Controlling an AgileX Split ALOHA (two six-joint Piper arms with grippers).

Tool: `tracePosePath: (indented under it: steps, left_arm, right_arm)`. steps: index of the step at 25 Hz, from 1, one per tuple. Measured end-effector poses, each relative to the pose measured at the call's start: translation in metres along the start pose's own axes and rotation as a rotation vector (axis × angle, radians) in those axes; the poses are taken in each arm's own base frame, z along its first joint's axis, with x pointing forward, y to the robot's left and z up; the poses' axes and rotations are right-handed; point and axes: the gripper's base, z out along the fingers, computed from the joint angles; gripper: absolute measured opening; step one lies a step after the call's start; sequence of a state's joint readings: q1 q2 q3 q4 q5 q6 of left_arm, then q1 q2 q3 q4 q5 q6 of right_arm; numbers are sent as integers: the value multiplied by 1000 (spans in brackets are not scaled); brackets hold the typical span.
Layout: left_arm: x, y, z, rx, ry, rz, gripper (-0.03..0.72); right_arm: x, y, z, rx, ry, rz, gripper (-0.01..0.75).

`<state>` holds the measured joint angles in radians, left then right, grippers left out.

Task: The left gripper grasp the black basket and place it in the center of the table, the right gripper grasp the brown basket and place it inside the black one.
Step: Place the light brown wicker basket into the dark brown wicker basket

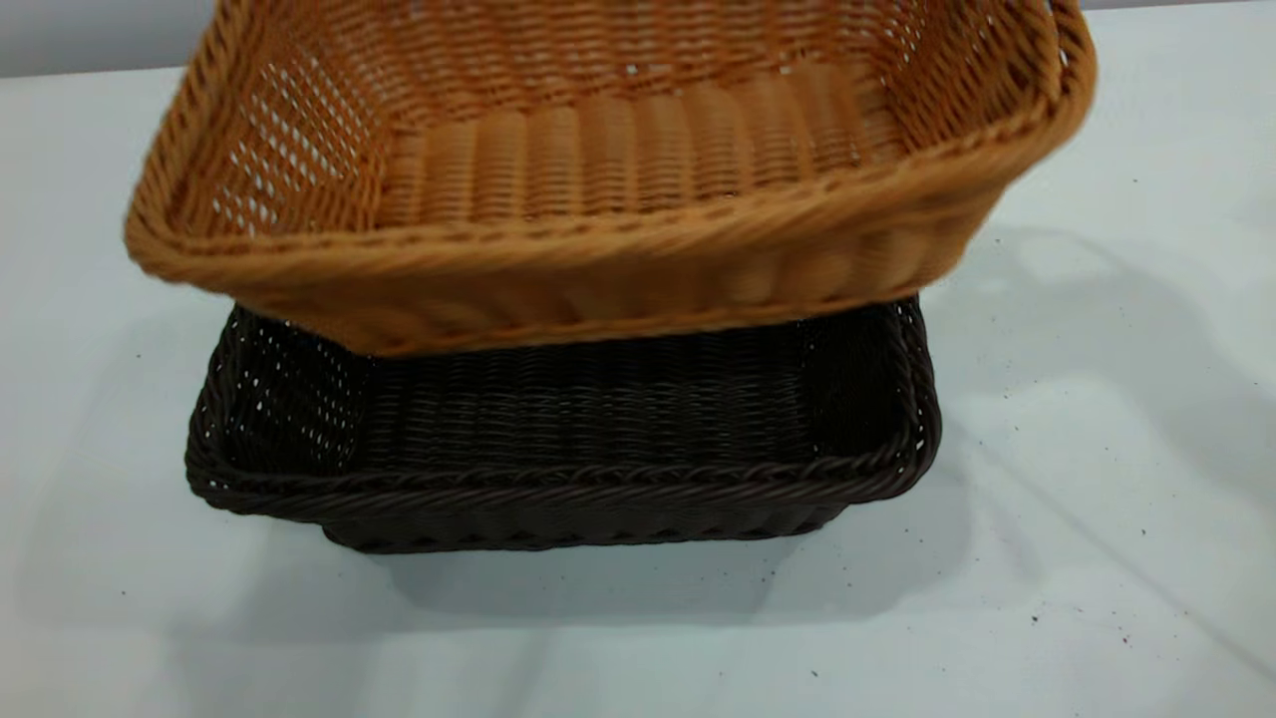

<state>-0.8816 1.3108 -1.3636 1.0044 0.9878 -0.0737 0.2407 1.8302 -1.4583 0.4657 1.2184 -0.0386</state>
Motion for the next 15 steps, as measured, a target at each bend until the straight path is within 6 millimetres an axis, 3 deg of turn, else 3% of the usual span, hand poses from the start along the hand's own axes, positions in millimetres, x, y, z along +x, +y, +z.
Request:
tracePosePath:
  steps: [7,15]
  left_arm:
    - [0,0,0,0,-1,-10,-1]
    - [0,0,0,3,0,-23,-1]
  right_arm:
    - [12,0,19,-12,73,22,110]
    - [6,-7,37,-21,119,64,108]
